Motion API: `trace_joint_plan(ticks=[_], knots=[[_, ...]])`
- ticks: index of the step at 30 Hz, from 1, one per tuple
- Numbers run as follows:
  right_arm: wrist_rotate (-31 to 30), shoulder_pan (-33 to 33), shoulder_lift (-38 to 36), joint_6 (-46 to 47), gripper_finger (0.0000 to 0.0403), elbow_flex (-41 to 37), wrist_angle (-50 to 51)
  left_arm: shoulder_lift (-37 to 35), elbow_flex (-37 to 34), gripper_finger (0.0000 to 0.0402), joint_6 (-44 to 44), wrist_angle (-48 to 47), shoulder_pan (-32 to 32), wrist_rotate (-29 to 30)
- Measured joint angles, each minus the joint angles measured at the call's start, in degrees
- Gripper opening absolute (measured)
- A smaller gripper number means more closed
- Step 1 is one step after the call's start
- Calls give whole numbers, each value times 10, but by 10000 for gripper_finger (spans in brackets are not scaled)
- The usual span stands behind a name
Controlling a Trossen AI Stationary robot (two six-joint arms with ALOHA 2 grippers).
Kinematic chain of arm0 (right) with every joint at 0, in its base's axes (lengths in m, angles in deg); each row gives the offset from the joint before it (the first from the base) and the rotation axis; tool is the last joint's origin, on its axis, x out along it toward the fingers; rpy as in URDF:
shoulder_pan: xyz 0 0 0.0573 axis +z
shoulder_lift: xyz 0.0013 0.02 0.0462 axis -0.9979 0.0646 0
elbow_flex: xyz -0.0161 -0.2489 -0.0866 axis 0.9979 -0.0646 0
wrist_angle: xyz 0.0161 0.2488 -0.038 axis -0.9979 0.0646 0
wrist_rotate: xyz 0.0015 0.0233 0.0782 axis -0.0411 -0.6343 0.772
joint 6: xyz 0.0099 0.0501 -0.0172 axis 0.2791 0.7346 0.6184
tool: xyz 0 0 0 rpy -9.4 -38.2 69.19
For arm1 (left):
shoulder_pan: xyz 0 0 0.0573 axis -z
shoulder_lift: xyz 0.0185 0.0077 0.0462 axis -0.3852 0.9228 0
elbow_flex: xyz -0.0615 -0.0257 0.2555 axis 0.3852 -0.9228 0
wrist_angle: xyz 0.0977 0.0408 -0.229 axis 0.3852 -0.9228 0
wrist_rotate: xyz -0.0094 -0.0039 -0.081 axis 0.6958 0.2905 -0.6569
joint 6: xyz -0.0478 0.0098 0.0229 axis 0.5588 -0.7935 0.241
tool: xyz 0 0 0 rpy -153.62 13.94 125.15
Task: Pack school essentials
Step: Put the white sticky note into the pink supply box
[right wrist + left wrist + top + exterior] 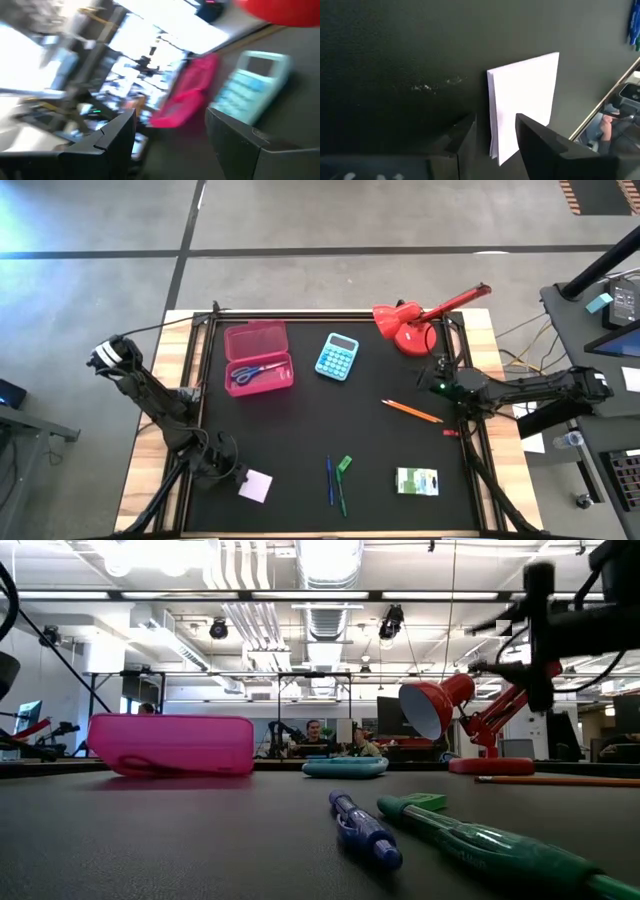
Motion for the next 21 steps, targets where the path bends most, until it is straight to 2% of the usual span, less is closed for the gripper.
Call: trace_joint_plan(ticks=[5, 8, 16, 21], knots=[[12, 19, 7, -50, 228, 44, -12, 0, 0, 123, -6, 0, -13, -1], [13, 31, 29, -82, 228, 99, 37, 0, 0, 123, -19, 0, -21, -4], [28, 47, 152, -119, 228, 269, 213, 0, 0, 123, -49, 1, -28, -7], [99, 47, 237, -149, 228, 350, 237, -1, 0, 123, -82, 2, -43, -44]])
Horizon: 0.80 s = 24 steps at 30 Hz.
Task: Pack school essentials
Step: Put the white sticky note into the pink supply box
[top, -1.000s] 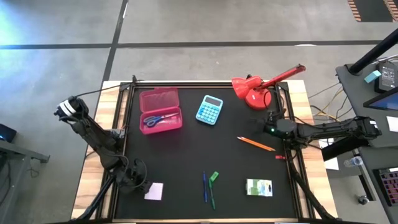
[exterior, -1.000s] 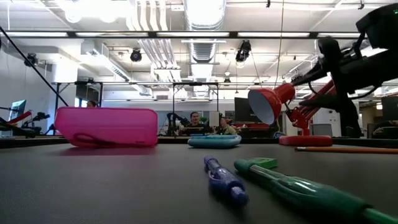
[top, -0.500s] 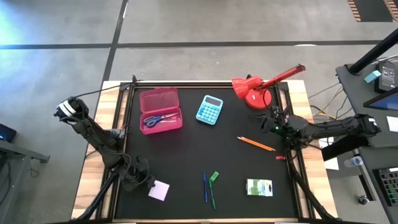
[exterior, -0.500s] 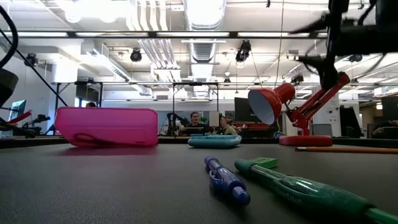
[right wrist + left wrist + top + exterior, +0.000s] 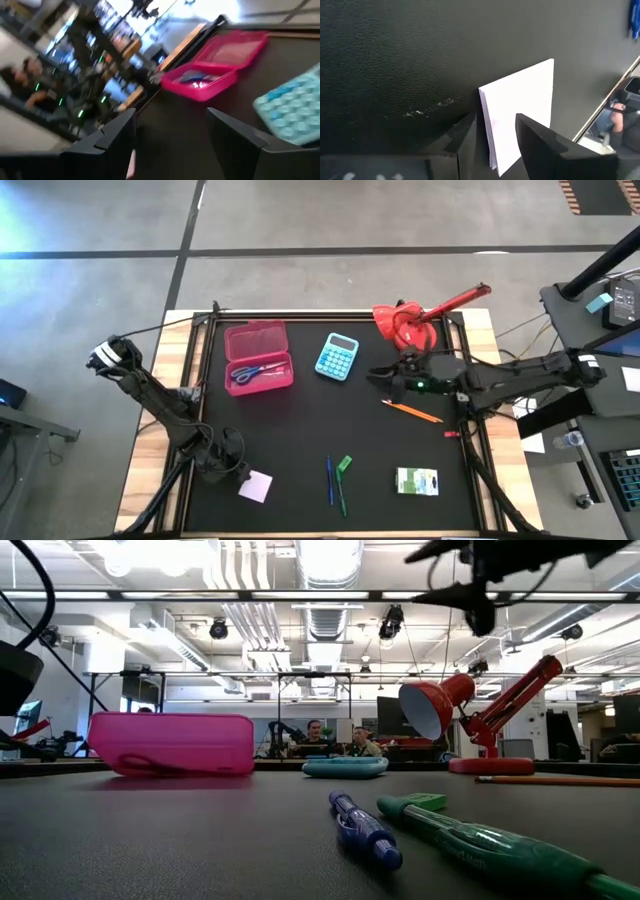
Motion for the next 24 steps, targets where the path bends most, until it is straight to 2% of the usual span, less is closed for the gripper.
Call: trace_joint_plan(ticks=[8, 15, 24], knots=[[107, 16, 112, -29, 228, 98, 0, 3, 3, 123, -28, 18, -41, -39], [112, 58, 202, -7, 228, 167, 50, 3, 3, 123, -52, 19, -62, -42], [111, 114, 361, 102, 228, 278, 70, 9, 2, 123, -97, 22, -63, -91]])
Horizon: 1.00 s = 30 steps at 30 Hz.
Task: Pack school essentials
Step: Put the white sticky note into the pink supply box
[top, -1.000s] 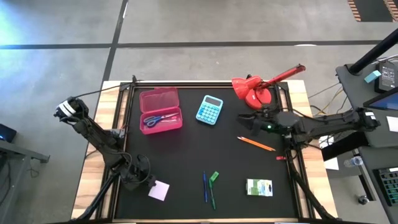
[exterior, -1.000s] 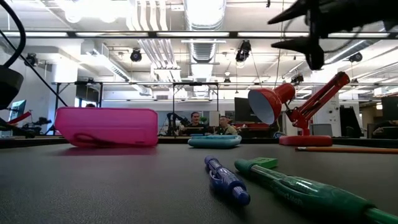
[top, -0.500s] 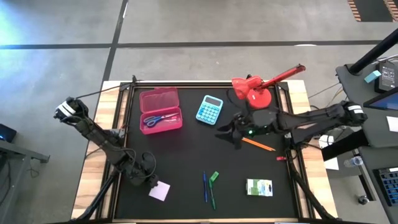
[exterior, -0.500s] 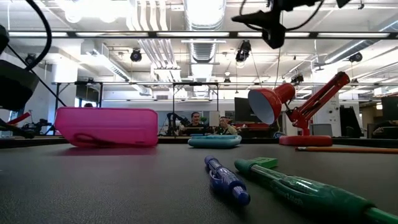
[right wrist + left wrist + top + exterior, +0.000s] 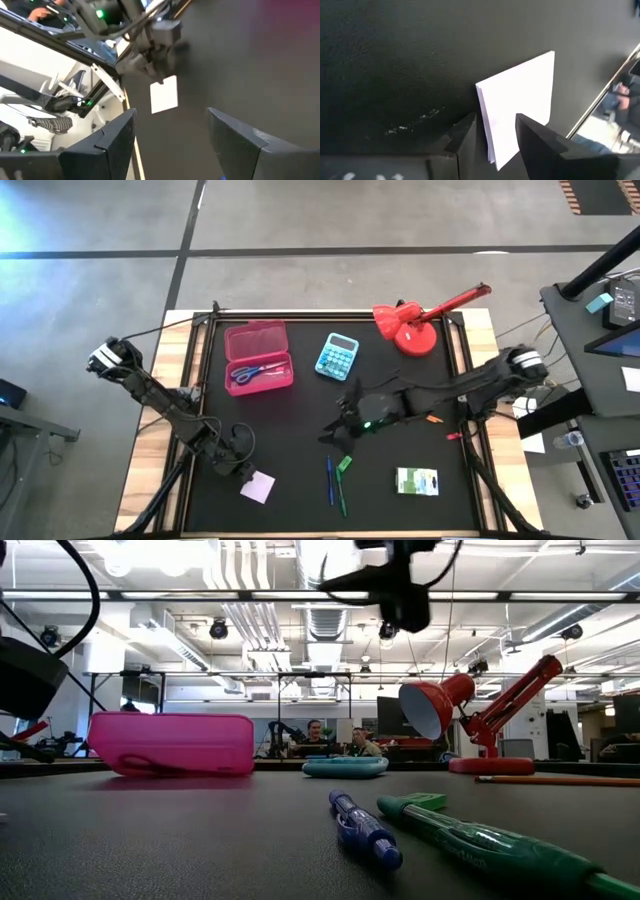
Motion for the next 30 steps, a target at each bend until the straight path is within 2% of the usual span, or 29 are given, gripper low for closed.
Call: trace_joint_plan(ticks=[5, 11, 14, 20, 27, 30], knots=[[3, 15, 98, 47, 228, 83, -1, -16, 0, 123, -23, -1, 6, -37], [44, 20, 189, 77, 228, 162, 3, -24, 2, 123, -16, 0, 44, -40], [45, 22, 211, 78, 228, 179, 4, -19, 13, 123, -45, 1, 54, -36], [45, 28, 235, 23, 228, 188, 3, 4, 43, 123, -219, -18, 57, -14], [45, 34, 268, -37, 228, 188, 4, 52, 113, 123, -415, -127, 99, 10], [44, 35, 280, -68, 228, 188, 4, 83, 156, 123, -489, -184, 123, 58]])
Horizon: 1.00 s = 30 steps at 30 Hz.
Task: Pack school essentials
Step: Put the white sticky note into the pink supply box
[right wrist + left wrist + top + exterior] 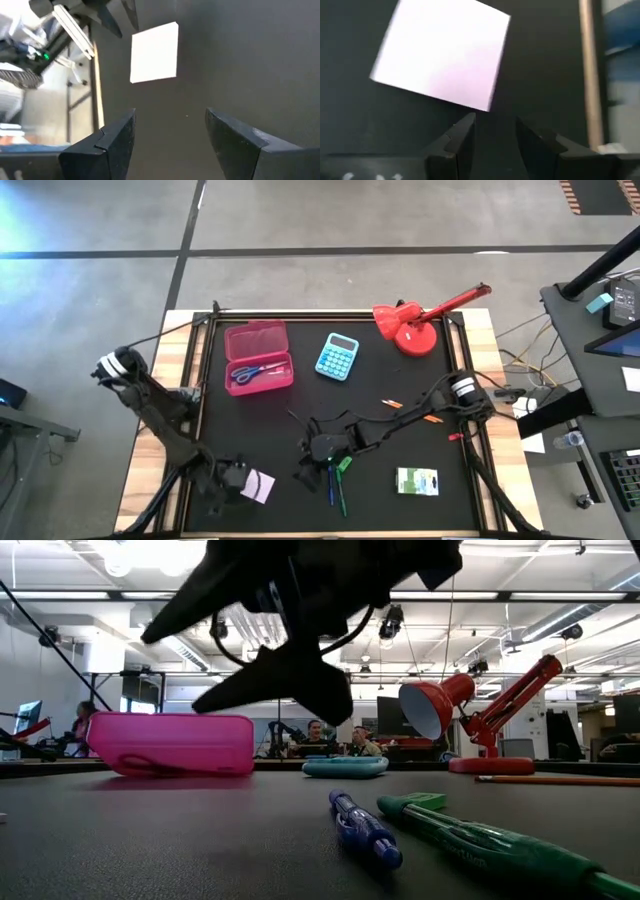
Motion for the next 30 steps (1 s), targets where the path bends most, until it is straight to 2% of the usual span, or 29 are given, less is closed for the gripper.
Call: trace_joint_plan(ticks=[4, 11, 17, 20, 24, 30], knots=[[-4, 0, 3, -4, 228, 0, 1, 48, 50, 123, -6, -63, 8, 54], [-5, 0, 2, 31, 228, 0, 0, 113, 83, 123, 38, -77, 9, 70], [-23, 0, 2, 61, 228, 0, 0, 111, 88, 123, 38, -64, -7, 110], [-45, 0, 2, 114, 228, 0, 7, 110, 87, 123, 39, -63, -28, 126], [-49, -1, 2, 196, 228, 0, 16, 110, 86, 123, 36, -65, -60, 128], [-49, 1, 4, 233, 228, 0, 45, 111, 81, 123, 16, -30, -100, 137]])
